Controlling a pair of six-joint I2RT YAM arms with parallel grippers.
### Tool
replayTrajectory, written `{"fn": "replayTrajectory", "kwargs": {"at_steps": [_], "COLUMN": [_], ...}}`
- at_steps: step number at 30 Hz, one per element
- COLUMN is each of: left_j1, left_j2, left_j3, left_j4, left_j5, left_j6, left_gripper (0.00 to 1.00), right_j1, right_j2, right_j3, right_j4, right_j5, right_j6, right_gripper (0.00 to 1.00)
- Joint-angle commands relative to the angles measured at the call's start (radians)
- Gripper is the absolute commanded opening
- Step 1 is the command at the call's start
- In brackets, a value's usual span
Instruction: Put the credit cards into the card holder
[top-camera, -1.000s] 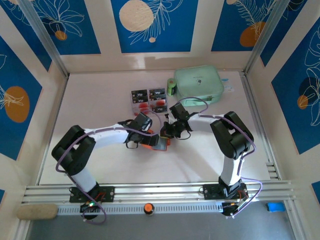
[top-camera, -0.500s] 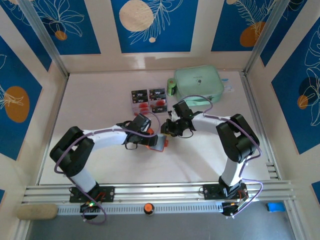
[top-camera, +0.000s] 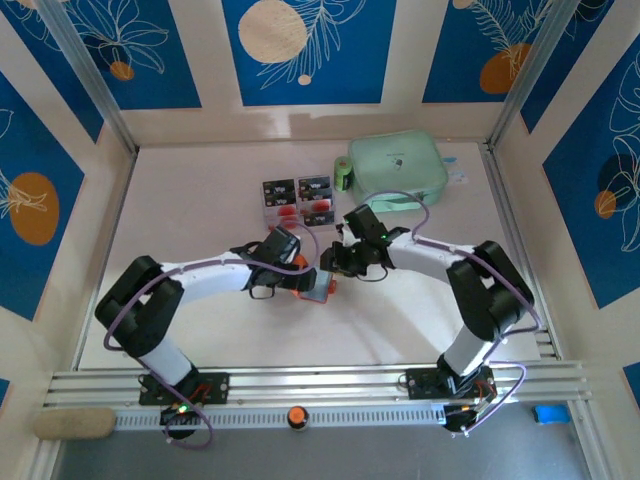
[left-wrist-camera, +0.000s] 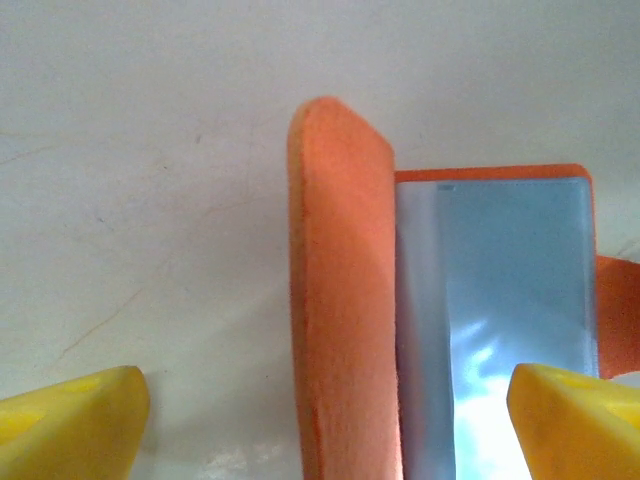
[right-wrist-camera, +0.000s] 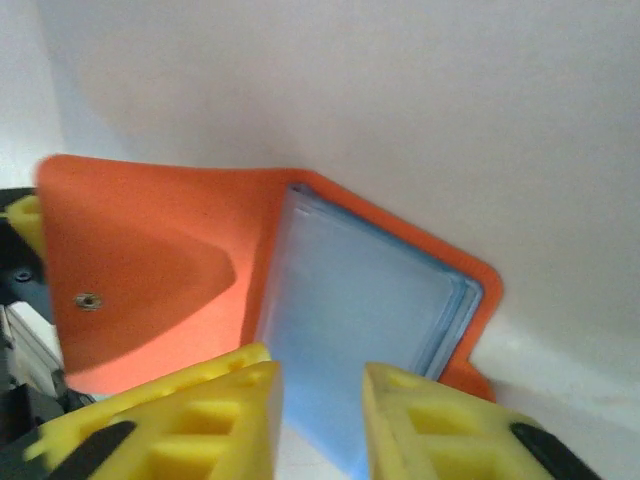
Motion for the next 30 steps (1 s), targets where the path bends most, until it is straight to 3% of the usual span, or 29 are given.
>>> {"fn": "replayTrajectory", "kwargs": {"at_steps": [1,7,14,16,20,23,27,30], "left_j1": [0.007,0.009,0.016,0.018,0.021,0.023,0.023,0.025], "left_j2": [-0.019,-0.020,-0.022,-0.024,-0.027,-0.027,-0.020,-0.012], "left_j3": [0.000,0.014,0.025,0.027,0.028,0.026,0.024,0.021], "left_j4": [-0.007,-0.019,-0.041,-0.047,-0.050,-0.048,-0.042,-0.037], "left_j5": [0.016,0.009,0.000,-0.001,0.000,0.004,0.010,0.010], "left_j6": [-0.005,-0.001,0.008,0.010,0.011,0.011,0.011,0.011], "left_gripper": [0.93,0.96,0.96,0.97,0.97,0.98,0.98,0.98], "right_j1": [0.027,0.081,0.108,0.106,0.091,0.074,0.045,0.031], "right_j2": [-0.051,-0.018,0.049,0.060,0.071,0.074,0.081,0.067], "right_j3": [-0.014,-0.009,0.015,0.023,0.045,0.060,0.075,0.086], "right_j4": [-0.113,-0.176,-0.176,-0.186,-0.209,-0.218,-0.222,-0.238], "right_j5": [0.134,0.226,0.266,0.283,0.312,0.319,0.308,0.279], "right_j6": [-0.027,-0.051,-0.066,-0.079,-0.114,-0.136,-0.161,-0.162], "right_gripper": [0.38,0.43,0.41,0.36,0.14,0.10,0.11,0.23]}}
